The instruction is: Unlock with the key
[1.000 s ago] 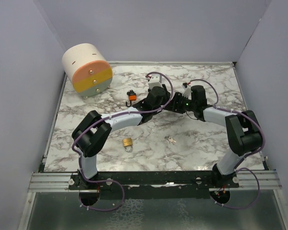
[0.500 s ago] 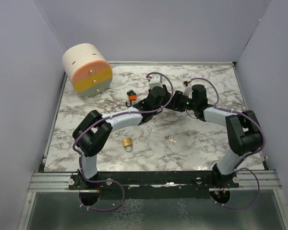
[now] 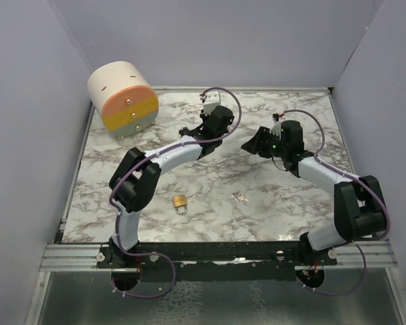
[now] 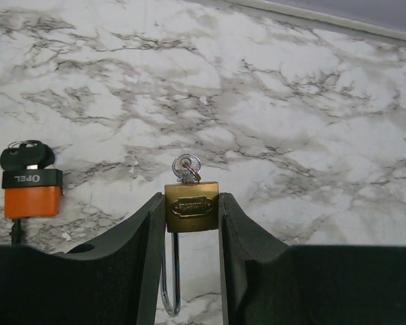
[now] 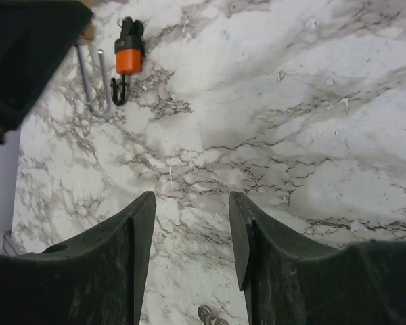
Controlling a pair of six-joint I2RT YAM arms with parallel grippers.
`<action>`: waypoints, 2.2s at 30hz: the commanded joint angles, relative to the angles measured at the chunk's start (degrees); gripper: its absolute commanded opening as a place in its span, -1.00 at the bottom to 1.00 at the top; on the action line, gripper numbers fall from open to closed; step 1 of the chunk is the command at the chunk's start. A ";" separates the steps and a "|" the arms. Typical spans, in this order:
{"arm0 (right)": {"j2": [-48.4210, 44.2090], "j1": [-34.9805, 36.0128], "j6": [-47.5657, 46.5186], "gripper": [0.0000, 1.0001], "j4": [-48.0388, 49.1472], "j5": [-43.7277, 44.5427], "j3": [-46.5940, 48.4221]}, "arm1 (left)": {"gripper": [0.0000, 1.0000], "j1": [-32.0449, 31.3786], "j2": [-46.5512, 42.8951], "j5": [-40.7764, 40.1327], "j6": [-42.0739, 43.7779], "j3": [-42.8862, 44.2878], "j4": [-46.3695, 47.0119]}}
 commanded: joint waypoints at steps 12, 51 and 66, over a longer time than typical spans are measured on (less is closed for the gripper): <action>-9.10 -0.81 -3.59 -0.03 -1.65 3.70 -0.46 | -1.00 2.80 17.11 -11.62 6.02 14.72 -15.23; -11.38 -1.08 -10.19 0.80 -1.73 -0.65 -2.37 | 0.98 5.30 2.59 4.67 8.03 5.21 -3.48; -15.18 7.90 -12.93 0.72 -25.54 6.54 -4.57 | 0.84 4.65 -35.48 20.68 -2.63 -34.82 -3.58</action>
